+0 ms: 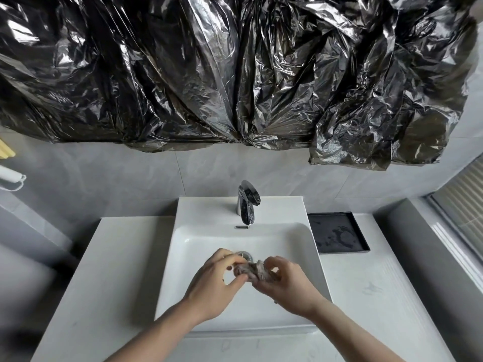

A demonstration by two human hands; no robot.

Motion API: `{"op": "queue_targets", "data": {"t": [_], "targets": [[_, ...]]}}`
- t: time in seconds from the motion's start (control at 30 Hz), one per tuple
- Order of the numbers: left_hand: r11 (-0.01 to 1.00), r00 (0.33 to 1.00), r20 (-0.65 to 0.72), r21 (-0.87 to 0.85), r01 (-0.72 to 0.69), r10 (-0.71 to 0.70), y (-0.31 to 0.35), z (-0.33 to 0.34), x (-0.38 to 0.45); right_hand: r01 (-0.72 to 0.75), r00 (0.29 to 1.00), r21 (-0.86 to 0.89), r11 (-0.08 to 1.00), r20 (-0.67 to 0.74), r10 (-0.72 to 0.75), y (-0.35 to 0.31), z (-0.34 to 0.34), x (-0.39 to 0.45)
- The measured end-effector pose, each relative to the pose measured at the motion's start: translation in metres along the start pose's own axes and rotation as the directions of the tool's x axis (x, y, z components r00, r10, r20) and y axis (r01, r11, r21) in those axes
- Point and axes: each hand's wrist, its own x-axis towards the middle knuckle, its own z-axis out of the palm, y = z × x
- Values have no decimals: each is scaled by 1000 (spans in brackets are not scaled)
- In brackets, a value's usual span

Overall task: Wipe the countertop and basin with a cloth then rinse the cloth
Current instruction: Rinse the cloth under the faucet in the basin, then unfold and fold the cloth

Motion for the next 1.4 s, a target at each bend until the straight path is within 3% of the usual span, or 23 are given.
{"op": "queue_targets", "data": {"t": [0.23, 0.33, 0.47, 0.57, 0.67, 0.73, 0.8, 0.87, 0.93, 1.0, 1.1, 1.2, 1.4], "targets": [[995, 997, 16, -63, -71, 72, 5, -3, -29, 45, 994, 219, 975, 85, -65, -31, -9, -49], [986, 998, 1, -156, -56, 56, 12, -6, -37, 23, 997, 187, 982, 67, -36, -38, -8, -64], [940, 990, 138, -330, 82, -39, 23, -12, -48, 46, 998, 101, 994, -45, -41, -38, -1, -75], [976, 986, 165, -213, 42, -6, 23, -10, -56, 115, 972, -70, 991, -196, -127, -32, 9, -79], [1000, 998, 63, -17, -15, 16, 26, -7, -59, 175, 921, -215, 961, -308, -237, -33, 19, -80], [998, 999, 26, 63, -31, 30, 27, -8, -60, 182, 902, -190, 965, -357, -241, -40, 22, -78], [996, 997, 80, 89, -8, 1, 24, -11, -63, 156, 901, -95, 983, -395, -181, -45, 24, -75], [998, 978, 202, -9, 61, -58, 24, -18, -66, 96, 928, -39, 995, -358, -103, -48, 22, -73], [967, 955, 285, -212, 144, -80, 28, -26, -67, 56, 962, -46, 997, -266, -66, -50, 20, -74], [954, 970, 237, -274, 125, -59, 27, -30, -68, 34, 981, -54, 998, -191, -43, -54, 16, -76], [997, 999, 2, -65, -42, 42, 16, -28, -69, -20, 990, -8, 1000, -138, 19, -62, 14, -80], [991, 978, -161, 17, -132, 133, 9, -23, -74, -89, 979, -1, 996, -183, 87, -65, 15, -82], [990, 966, -216, 44, -133, 140, 2, -25, -74, -183, 933, -84, 979, -329, 146, -72, 12, -87]]}}
